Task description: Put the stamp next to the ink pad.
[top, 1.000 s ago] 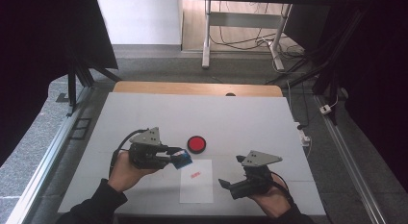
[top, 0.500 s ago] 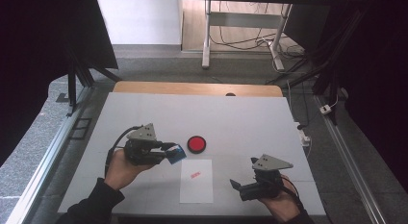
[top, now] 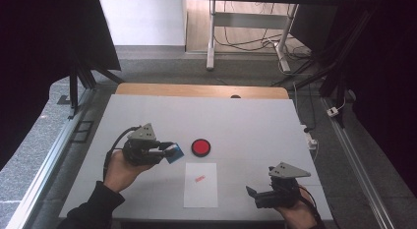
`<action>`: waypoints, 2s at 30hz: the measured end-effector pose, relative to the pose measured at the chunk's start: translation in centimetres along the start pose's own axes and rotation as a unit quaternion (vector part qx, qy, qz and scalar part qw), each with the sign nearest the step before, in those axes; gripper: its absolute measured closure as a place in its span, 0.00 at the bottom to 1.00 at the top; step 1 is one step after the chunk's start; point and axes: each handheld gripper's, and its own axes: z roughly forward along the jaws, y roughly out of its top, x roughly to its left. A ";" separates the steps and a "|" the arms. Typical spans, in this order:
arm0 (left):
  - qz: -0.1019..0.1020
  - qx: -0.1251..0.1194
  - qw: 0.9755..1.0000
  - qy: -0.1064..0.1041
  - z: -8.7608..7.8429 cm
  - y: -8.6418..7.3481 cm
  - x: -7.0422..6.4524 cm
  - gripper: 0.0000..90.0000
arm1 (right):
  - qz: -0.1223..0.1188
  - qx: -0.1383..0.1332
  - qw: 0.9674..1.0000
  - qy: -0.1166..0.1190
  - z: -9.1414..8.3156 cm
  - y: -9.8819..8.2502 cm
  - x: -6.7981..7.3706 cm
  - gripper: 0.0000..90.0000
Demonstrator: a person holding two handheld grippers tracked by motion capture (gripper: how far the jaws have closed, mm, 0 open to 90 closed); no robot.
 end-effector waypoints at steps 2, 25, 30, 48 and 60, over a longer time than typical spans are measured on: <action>-0.003 0.002 1.000 0.006 0.0 -0.1 0.2 0.78 | 0.003 0.005 1.000 -0.005 -0.2 -0.2 -0.2 0.00; -0.055 0.026 0.996 0.072 -0.1 -1.7 2.9 0.78 | 0.035 0.013 0.999 -0.020 -1.5 -1.3 -1.1 0.00; -0.074 0.024 0.994 0.081 0.0 -2.3 3.6 0.78 | 0.034 0.014 0.999 -0.019 -1.4 -1.4 -1.0 0.00; -0.118 0.030 0.987 0.107 1.3 -4.3 5.2 0.78 | 0.034 0.021 0.999 -0.017 -1.3 -1.3 -1.0 0.00; -0.123 0.067 0.983 0.118 3.7 -5.1 5.8 0.78 | 0.033 0.029 0.999 -0.018 -1.1 -1.3 -1.1 0.00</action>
